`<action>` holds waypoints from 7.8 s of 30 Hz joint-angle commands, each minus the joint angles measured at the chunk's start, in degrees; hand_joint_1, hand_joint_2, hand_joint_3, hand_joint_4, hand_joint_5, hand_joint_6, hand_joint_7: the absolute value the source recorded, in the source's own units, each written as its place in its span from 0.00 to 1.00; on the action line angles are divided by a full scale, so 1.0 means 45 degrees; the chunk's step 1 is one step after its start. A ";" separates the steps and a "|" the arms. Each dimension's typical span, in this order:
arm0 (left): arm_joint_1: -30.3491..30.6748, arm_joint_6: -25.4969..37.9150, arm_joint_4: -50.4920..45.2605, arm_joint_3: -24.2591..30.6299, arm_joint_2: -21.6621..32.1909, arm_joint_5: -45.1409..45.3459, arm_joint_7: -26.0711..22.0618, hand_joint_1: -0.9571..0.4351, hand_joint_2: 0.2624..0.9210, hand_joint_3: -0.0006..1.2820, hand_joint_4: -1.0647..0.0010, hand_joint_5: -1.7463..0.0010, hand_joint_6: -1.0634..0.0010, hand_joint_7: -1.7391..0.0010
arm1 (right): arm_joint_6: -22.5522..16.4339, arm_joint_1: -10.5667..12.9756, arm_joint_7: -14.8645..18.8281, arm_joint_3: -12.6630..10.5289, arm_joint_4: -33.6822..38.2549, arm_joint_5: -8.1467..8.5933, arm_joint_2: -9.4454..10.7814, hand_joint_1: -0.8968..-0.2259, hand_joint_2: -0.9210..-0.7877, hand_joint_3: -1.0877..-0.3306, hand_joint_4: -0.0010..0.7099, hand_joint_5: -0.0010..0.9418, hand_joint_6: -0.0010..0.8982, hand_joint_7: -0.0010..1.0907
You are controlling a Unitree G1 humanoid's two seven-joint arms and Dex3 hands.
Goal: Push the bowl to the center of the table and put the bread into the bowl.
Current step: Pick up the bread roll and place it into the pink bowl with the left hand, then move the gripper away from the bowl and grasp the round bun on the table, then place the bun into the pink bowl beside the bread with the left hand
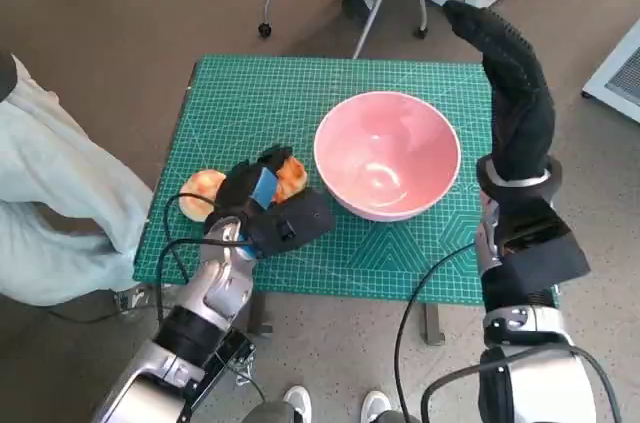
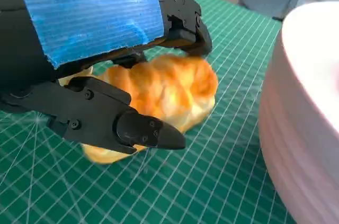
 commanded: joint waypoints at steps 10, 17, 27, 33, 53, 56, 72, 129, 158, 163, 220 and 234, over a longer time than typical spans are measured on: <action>0.0589 0.0515 -0.3203 0.1683 0.1177 -0.0117 -0.0540 0.69 0.36 0.65 0.38 0.12 0.37 0.35 | 0.0145 0.0310 0.0183 0.0094 0.0230 0.0104 0.0028 0.51 0.00 0.43 0.46 0.00 0.01 0.76; 0.0761 0.0090 -0.5571 0.2887 0.1040 -0.0331 0.0231 0.69 0.46 0.51 0.28 0.23 0.33 0.41 | 0.0155 0.0316 0.0178 0.0098 0.0237 0.0112 0.0000 0.51 0.00 0.44 0.46 0.00 0.01 0.77; 0.0093 -0.1551 -0.7215 0.3041 0.0867 -0.0135 0.0986 0.69 0.86 0.10 0.15 0.50 0.36 0.33 | 0.0190 0.0277 0.0461 0.0048 0.0266 0.0425 -0.0019 0.50 0.00 0.45 0.45 0.00 0.01 0.77; -0.0765 -0.2656 -0.6815 0.2528 0.0962 -0.0067 0.0551 0.69 0.87 0.07 0.14 0.49 0.34 0.36 | 0.0195 0.0310 0.0706 0.0002 0.0214 0.0709 -0.0018 0.50 0.00 0.45 0.45 0.00 0.01 0.77; -0.4294 -0.7648 0.0276 -0.0242 -0.0013 0.0830 0.0782 0.69 0.99 0.02 0.22 0.42 0.42 0.33 | 0.0210 0.0546 0.1074 -0.0160 -0.0006 0.1033 -0.0155 0.51 0.00 0.50 0.46 0.00 0.03 0.76; -0.4816 -0.8349 0.1737 -0.0478 -0.0243 0.1045 0.1133 0.69 1.00 0.02 0.23 0.42 0.43 0.31 | 0.0222 0.0596 0.1060 -0.0182 -0.0049 0.0997 -0.0207 0.52 0.00 0.50 0.46 0.00 0.03 0.76; -0.6431 -0.8537 0.5539 -0.0232 -0.0732 -0.1284 -0.5378 0.57 0.85 0.15 0.96 0.94 0.97 0.70 | 0.0243 0.0840 0.1043 -0.0284 -0.0336 0.1028 -0.0380 0.46 0.00 0.51 0.46 0.00 0.01 0.75; 0.0615 -1.1144 -0.1216 0.4023 0.7612 -0.3242 -0.7522 0.53 0.83 0.00 0.77 1.00 0.67 0.96 | 0.0437 0.0852 0.1990 -0.0368 -0.0506 0.1792 -0.0026 0.48 0.00 0.54 0.46 0.00 0.03 0.74; -0.2695 -0.9502 0.6190 0.0323 0.5502 -0.0022 -0.6865 0.60 0.85 0.01 0.75 0.99 0.66 0.99 | 0.0583 0.1036 0.1984 -0.0339 -0.0992 0.1733 -0.0207 0.50 0.00 0.53 0.46 0.00 0.03 0.75; -0.3056 -0.9196 0.7132 -0.0419 0.5247 0.0845 -0.6036 0.61 0.90 0.01 0.56 0.97 0.49 0.96 | 0.0609 0.1092 0.2016 -0.0337 -0.1063 0.1793 -0.0202 0.49 0.00 0.53 0.46 0.00 0.03 0.75; -0.6455 -1.1901 0.5198 0.0112 0.0467 -0.1037 -0.3999 0.67 0.97 0.10 0.53 0.44 0.63 0.38 | 0.0525 0.0912 0.1862 -0.0275 -0.0828 0.1163 -0.0242 0.53 0.00 0.51 0.45 0.00 0.03 0.74; -0.6086 -0.9765 0.4389 0.0301 -0.0010 -0.1857 -0.6345 0.48 0.82 0.06 0.98 0.99 1.00 0.77 | 0.0776 0.1035 0.1887 -0.0306 -0.1189 0.1262 -0.0441 0.50 0.00 0.51 0.46 0.00 0.02 0.74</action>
